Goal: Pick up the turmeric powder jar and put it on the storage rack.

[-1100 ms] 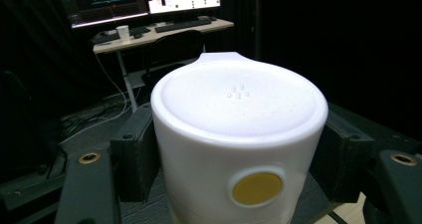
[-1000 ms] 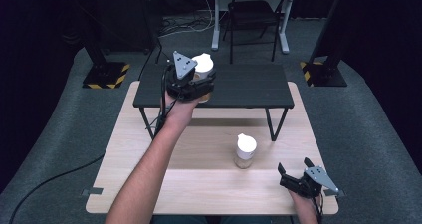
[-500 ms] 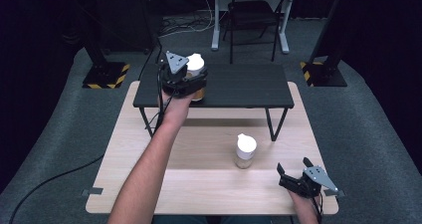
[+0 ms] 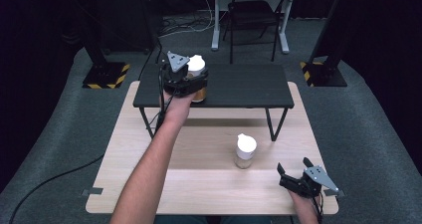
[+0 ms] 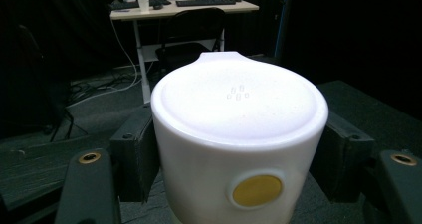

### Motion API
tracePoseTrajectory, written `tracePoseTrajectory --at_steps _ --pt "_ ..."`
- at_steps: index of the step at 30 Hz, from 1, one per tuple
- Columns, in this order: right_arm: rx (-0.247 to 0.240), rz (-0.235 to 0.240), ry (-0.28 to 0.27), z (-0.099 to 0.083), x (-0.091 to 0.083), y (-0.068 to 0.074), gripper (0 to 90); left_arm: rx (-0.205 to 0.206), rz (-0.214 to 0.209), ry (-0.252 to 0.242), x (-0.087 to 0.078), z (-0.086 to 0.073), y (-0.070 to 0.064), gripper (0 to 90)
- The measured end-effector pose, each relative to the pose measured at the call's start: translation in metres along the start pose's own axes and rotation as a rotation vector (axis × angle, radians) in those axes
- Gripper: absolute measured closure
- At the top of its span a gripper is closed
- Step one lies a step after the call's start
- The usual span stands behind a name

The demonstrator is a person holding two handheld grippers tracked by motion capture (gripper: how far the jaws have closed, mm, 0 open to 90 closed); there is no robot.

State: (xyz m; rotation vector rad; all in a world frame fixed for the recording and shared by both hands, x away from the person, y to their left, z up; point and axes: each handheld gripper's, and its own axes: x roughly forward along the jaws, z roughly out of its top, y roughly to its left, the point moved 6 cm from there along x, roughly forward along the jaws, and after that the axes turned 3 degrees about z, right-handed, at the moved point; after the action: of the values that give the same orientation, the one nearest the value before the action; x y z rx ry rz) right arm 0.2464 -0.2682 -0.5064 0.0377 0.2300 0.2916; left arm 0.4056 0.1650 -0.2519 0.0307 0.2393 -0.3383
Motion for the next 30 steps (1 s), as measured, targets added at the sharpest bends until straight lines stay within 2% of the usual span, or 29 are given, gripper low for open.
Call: tracePoseTrajectory --at_steps 8,15,21,26,30 --pt "0.0 -0.002 0.0 -0.0001 0.0 0.0005 0.0 0.004 -0.011 -0.027 0.0005 -0.0054 0.002 29.8" --pt "0.002 -0.002 0.0 -0.0001 -0.0001 0.0006 0.0 0.011 -0.021 -0.029 0.0005 -0.0063 0.0041 29.7" --pt "0.004 -0.001 -0.001 -0.0002 -0.0002 0.0004 0.0 0.022 -0.019 -0.035 -0.0001 -0.0074 0.0023 29.6" --pt "0.005 -0.001 -0.001 -0.0002 -0.0003 0.0003 0.0 0.004 -0.021 -0.055 -0.0004 -0.0093 0.0026 28.2" --pt "0.011 0.0 0.001 0.0 -0.0003 -0.0001 0.0 0.014 -0.014 -0.063 -0.0016 -0.0092 0.0004 27.9"
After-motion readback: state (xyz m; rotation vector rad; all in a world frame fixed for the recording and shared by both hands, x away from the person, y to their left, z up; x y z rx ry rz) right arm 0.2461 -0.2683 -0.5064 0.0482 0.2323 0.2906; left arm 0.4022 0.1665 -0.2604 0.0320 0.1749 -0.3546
